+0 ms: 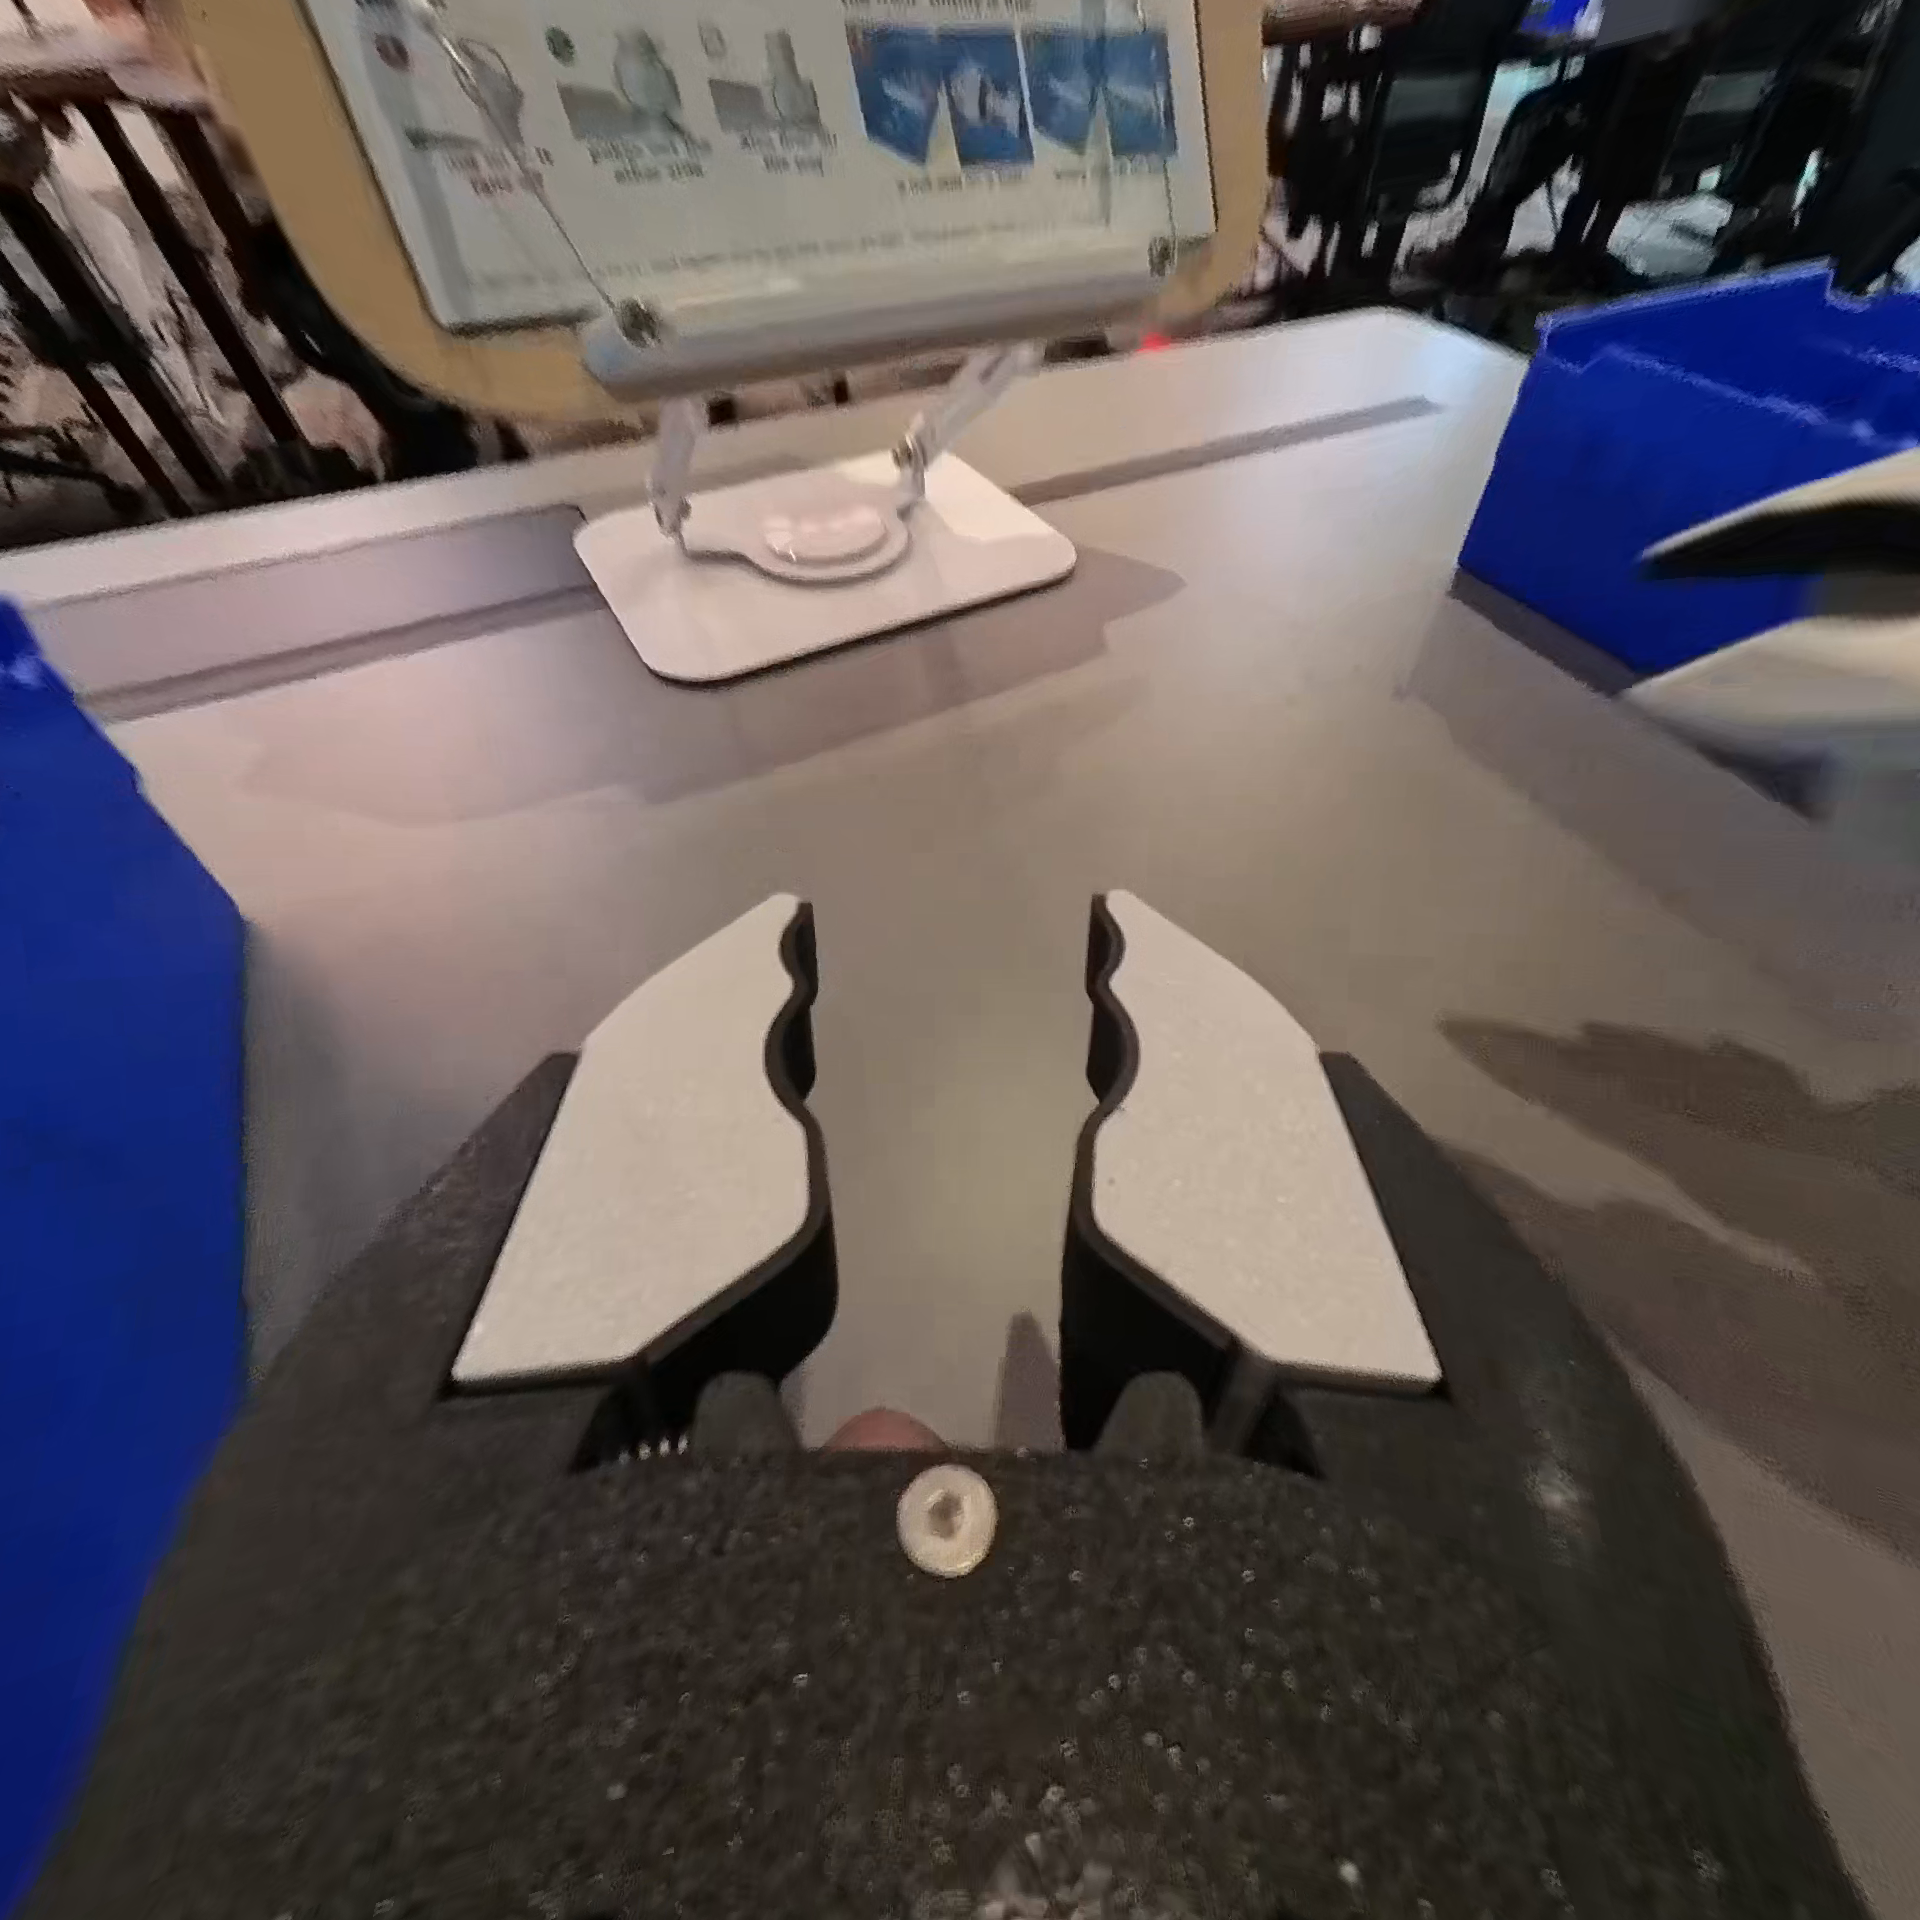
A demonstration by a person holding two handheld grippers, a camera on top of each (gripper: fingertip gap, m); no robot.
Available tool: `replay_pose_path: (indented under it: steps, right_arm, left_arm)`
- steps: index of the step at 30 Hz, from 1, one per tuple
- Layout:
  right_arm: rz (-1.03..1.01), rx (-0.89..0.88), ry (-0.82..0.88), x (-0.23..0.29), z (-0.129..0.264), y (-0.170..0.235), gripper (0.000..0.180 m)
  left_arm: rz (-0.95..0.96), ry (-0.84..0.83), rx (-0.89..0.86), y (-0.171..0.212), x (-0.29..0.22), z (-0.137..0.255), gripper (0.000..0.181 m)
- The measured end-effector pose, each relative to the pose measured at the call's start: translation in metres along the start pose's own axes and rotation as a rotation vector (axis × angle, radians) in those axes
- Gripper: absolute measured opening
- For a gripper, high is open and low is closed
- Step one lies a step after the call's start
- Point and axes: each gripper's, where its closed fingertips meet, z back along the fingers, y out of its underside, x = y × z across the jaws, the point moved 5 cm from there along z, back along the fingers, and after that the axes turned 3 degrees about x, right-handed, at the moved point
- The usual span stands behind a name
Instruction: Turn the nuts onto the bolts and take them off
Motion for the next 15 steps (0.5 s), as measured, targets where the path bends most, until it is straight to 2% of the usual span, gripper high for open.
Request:
replay_pose_path:
  steps: [3,7,10,12,15]
  right_arm:
    - [0.13,0.105,0.062,0.004,-0.032,0.036,0.042]
    - [0.055,0.025,-0.007,0.008,-0.028,0.037,0.039]
    - [0.073,-0.005,-0.005,0.009,-0.026,0.037,0.034]
    - [0.091,0.012,-0.005,0.01,-0.028,0.041,0.035]
    - [0.085,-0.004,-0.011,0.01,-0.026,0.04,0.034]
  left_arm:
    - [-0.002,0.02,0.093,0.011,-0.011,-0.003,0.051]
    - [-0.014,0.014,0.12,0.015,-0.02,0.0,0.051]
    - [-0.071,0.041,0.146,0.011,-0.026,0.01,0.05]
    - [-0.197,0.024,0.136,-0.005,-0.023,0.036,0.048]
    - [-0.392,-0.039,0.11,-0.05,0.008,0.099,0.04]
